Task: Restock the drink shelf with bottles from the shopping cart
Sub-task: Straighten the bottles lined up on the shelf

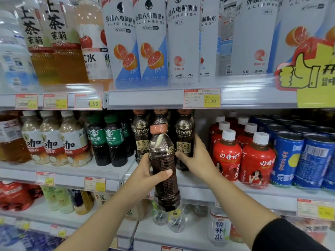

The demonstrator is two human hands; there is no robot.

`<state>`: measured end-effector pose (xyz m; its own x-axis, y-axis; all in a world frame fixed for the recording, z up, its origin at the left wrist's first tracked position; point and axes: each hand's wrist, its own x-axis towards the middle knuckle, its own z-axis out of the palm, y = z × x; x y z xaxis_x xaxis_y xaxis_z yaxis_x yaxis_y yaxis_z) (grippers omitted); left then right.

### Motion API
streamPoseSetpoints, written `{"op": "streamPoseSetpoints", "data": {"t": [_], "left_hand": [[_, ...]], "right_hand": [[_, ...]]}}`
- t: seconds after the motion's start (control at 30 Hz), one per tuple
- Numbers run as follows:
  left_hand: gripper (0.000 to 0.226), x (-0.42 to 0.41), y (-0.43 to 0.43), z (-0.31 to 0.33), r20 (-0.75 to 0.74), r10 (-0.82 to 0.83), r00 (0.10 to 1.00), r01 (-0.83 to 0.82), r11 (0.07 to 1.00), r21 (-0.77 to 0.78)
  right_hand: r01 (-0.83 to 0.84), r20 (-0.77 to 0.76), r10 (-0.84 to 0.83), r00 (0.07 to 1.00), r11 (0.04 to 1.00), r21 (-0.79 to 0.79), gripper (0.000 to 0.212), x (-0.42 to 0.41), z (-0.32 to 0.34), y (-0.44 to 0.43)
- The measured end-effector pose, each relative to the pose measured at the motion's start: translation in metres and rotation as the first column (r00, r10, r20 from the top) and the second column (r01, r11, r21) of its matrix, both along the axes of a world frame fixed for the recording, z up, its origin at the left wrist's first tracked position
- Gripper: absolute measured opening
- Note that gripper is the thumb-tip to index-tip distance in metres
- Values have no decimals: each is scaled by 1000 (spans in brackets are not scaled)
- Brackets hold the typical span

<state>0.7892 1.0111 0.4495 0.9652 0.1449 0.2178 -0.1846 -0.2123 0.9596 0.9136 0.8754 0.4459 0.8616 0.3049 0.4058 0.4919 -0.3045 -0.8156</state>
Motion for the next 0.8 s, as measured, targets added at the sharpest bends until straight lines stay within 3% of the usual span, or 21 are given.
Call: {"op": "streamPoseSetpoints", "data": {"t": [0.17,0.6,0.8], "left_hand": [[47,0,1,-1,-9,-23,1000,23,1000,-11],[48,4,10,0,-11,-45,999,45,999,-27],[44,-2,6,6,74,-54,996,54,999,1]], "right_hand": [[39,36,-37,999,997,-62,61,-10,2,1],[85,40,-82,996,993,-78,64,-13,4,13],[51,41,-49,998,998,-44,75,-29,21,-9]]}}
